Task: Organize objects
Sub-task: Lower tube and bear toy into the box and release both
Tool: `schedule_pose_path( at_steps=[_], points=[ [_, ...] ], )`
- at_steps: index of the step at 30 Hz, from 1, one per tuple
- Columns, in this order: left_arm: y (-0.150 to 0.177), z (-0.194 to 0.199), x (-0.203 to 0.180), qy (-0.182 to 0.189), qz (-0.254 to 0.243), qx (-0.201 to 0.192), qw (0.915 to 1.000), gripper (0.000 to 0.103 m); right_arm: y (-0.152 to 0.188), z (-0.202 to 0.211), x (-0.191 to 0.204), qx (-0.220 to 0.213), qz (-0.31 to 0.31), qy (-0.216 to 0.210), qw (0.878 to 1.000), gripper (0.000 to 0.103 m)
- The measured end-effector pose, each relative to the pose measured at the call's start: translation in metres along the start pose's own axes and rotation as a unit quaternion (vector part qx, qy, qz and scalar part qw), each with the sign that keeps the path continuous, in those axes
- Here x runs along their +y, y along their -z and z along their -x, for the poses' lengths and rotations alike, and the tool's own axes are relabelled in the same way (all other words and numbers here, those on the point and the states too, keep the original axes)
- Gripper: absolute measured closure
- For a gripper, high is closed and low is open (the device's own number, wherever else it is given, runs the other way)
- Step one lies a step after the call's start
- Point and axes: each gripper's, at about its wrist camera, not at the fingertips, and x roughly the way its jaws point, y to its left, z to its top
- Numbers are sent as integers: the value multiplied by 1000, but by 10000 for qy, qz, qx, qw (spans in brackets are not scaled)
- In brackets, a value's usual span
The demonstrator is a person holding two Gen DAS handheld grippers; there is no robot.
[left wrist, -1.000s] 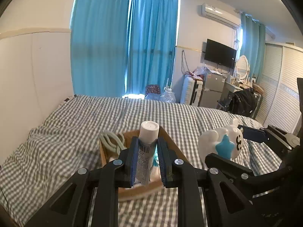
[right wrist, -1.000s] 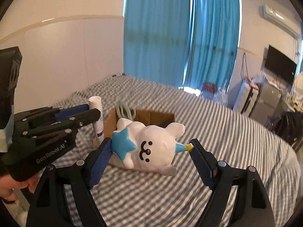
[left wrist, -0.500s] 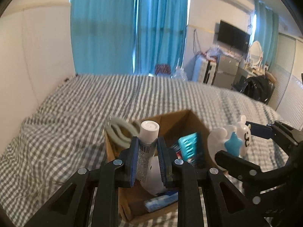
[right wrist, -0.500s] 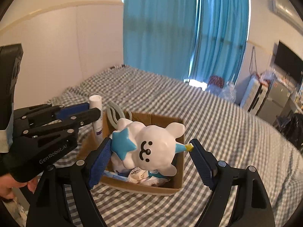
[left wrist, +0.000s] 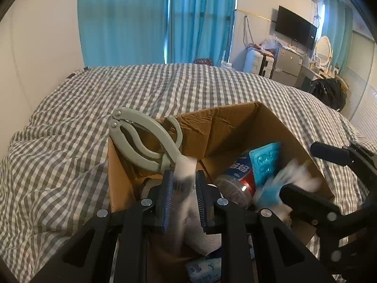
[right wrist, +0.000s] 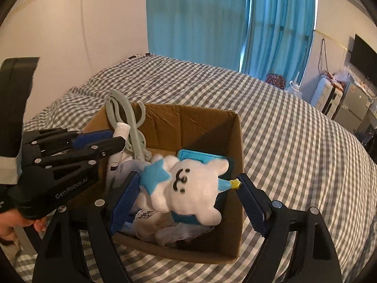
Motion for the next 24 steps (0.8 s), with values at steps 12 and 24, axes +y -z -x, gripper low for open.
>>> schedule_pose_path(
  at_steps=[12, 24],
  points=[
    [-18, 61, -23, -245, -75, -377, 9990, 59, -13, 46, -14, -418, -151, 311, 9985, 17],
    [-25, 189, -57, -481, -215, -1347, 9895, 26, -17, 182, -22, -1227, -214, 838, 9887, 7]
  ],
)
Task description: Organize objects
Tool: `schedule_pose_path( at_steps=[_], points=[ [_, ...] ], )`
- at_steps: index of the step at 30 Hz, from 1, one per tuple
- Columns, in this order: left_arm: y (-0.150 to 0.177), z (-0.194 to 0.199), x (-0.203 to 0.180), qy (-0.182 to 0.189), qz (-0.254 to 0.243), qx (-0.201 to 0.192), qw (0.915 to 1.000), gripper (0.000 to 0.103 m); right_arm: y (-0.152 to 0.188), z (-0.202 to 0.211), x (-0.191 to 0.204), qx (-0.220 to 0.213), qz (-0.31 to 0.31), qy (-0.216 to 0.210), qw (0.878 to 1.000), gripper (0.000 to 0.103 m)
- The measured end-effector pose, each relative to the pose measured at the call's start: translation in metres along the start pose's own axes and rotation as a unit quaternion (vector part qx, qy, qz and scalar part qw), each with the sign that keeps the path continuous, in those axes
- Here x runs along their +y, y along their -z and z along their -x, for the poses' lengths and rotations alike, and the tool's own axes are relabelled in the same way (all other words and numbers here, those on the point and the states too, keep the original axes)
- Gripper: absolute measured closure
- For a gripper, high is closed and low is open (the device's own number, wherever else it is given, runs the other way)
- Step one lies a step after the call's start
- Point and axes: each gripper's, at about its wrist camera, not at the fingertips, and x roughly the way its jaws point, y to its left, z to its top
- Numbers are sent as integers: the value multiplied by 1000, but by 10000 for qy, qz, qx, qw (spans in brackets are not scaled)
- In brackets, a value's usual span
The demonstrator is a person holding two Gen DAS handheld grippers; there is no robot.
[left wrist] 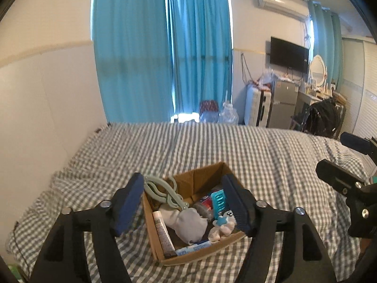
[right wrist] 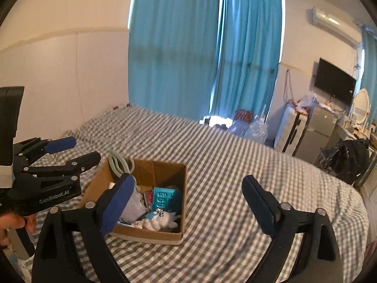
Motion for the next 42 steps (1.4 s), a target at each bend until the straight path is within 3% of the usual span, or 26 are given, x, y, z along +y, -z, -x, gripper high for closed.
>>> schedule_pose_path(
  at_steps=[3, 7, 9, 18, 26, 32, 37, 42],
  points=[
    [-3, 23, -2, -27, 38, -162, 9999, 15, -3, 31, -6, -194, -33, 75, 9998, 5],
    [1, 53, -10, -97, -6, -376, 9992, 12, -5, 65, -11, -417, -100, 113, 9990, 0],
    [4, 65, -14, -148, -53, -496, 9986, 5, -5, 79, -13, -512, -118, 105, 9986, 0],
    [30, 94, -23, -148, 169, -808, 9965, 0, 12, 120, -26, -823, -231, 44, 9963, 0],
    [53, 95, -27, -204, 532, -829, 9949, 0, 32, 116, -37, -916, -301, -3, 9953, 0],
    [79, 84, -30, -597, 667, -1122, 9896, 0, 50, 112, -43, -1127, -325, -137, 9930, 0],
    [103, 65, -35, -726, 631, -878, 9915, 0, 87, 86, -42, -1156, -124, -111, 9932, 0],
    [119, 59, -42, -508, 670, -650, 9943, 0, 103, 63, -34, -952, 71, -61, 9954, 0]
  ],
)
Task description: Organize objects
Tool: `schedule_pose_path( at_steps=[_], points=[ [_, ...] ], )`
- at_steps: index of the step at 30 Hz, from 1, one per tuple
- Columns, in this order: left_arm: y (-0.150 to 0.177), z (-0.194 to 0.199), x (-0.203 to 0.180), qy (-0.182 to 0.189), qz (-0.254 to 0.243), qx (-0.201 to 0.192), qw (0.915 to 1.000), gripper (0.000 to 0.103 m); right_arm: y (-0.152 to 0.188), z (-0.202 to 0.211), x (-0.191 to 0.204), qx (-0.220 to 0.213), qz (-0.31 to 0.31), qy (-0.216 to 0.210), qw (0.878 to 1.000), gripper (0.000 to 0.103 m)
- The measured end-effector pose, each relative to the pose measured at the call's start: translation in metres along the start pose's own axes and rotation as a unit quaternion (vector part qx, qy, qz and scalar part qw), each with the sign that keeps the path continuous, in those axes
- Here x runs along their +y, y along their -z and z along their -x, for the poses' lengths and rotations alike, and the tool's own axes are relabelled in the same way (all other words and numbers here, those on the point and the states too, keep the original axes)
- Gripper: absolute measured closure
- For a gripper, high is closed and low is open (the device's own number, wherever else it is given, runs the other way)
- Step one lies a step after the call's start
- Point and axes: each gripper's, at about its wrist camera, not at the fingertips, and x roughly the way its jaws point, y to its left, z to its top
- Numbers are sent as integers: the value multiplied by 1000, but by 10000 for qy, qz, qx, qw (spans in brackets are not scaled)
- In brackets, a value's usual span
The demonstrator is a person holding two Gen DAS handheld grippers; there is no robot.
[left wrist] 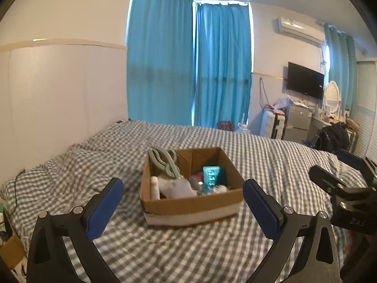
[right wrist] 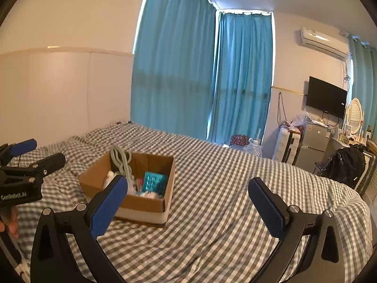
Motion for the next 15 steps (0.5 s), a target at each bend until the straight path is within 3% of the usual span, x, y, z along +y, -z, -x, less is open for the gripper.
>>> schedule_pose_path(
  at_steps=[15],
  points=[
    [-1, 0, -2, -56, -82, 93, 9999, 0, 7, -8, 7, 203, -11, -23, 9998, 0]
  ],
)
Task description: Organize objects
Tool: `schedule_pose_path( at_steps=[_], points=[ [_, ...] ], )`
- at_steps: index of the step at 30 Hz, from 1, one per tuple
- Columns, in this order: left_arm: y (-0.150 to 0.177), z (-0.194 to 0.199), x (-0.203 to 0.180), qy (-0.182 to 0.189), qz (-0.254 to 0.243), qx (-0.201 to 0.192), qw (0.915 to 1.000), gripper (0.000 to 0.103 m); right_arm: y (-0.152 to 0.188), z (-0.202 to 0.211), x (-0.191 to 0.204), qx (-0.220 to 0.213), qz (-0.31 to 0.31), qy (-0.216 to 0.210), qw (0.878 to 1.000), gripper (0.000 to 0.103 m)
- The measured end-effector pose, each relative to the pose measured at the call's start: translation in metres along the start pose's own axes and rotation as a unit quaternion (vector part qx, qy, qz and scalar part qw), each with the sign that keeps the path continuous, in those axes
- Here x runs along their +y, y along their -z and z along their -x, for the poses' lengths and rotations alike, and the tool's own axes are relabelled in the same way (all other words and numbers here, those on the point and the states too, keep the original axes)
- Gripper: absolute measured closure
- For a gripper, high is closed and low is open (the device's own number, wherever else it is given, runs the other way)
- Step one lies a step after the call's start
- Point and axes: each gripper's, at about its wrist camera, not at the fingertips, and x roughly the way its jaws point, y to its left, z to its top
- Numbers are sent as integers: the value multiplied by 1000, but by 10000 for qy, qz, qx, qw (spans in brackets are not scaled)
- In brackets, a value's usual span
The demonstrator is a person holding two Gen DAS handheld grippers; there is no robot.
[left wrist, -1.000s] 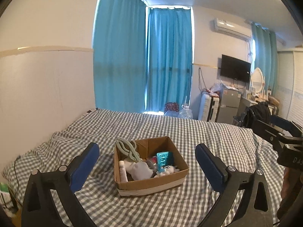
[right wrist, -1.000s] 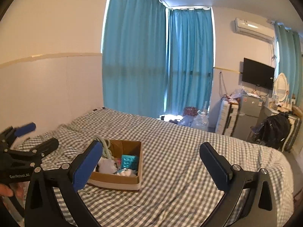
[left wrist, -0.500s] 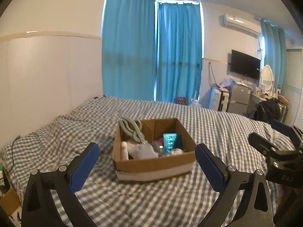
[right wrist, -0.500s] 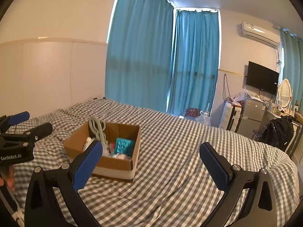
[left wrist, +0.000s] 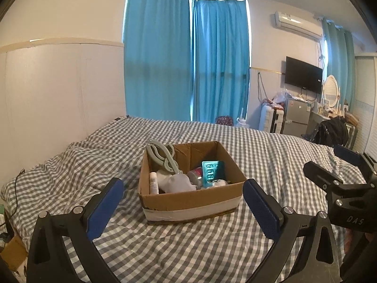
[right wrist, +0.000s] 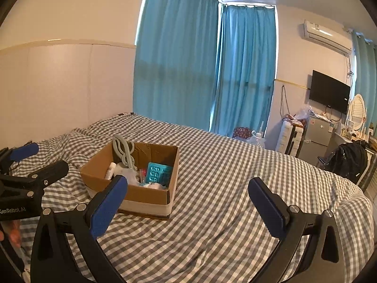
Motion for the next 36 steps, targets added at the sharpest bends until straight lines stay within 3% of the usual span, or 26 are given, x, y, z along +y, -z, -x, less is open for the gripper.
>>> schedule_pose_path(
  at_steps=[36],
  points=[
    [3, -4, -7, 94, -100, 157, 9998, 0, 3, -3, 2, 49, -77, -13, 10000, 0]
  ],
)
